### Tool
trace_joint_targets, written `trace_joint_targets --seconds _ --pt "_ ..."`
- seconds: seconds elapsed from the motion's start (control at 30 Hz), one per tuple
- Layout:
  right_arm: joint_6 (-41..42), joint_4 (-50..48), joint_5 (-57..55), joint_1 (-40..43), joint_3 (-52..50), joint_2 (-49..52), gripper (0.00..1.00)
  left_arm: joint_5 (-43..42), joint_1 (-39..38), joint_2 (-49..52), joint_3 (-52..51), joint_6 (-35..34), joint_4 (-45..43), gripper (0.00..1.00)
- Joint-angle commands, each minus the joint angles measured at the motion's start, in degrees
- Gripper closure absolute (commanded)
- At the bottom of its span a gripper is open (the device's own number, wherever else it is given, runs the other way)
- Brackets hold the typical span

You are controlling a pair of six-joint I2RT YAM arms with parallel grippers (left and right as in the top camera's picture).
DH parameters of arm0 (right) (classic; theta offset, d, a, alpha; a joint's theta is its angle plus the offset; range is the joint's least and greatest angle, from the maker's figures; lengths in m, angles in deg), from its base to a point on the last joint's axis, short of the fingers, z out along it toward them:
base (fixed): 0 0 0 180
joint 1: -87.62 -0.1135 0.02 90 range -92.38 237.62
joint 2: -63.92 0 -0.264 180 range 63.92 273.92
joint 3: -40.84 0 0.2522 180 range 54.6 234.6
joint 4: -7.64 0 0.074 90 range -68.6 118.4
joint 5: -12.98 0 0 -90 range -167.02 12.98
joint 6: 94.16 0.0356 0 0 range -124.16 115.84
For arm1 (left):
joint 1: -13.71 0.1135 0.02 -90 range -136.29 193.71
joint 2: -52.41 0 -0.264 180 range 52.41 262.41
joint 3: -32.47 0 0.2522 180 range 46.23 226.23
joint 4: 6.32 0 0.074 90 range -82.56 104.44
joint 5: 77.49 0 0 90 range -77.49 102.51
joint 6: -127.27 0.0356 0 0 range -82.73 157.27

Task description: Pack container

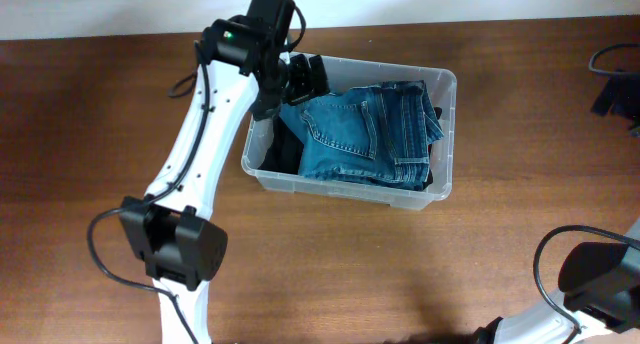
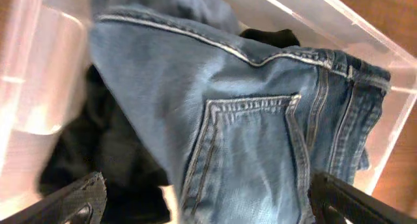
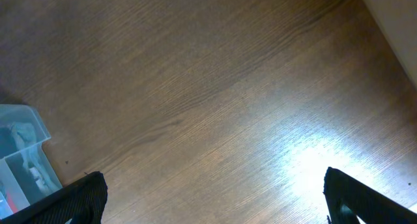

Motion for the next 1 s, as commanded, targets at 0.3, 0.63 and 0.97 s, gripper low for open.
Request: trace_joint_targets --seconds 0.3,0.63,0.97 --pt "0.2 0.0 0.1 0.2 -0.3 0.1 0.02 -6.9 1.9 6.3 0.3 -7.0 0.8 0.01" --pt "0.2 0.0 0.1 0.2 -0.3 0.1 0.01 -9.5 2.6 9.3 0.3 -7.0 1.4 0.76" --pt "0.2 0.0 0.1 0.2 -0.3 0.1 0.02 -13.3 2.6 9.2 2.6 -1.6 1.6 0.99"
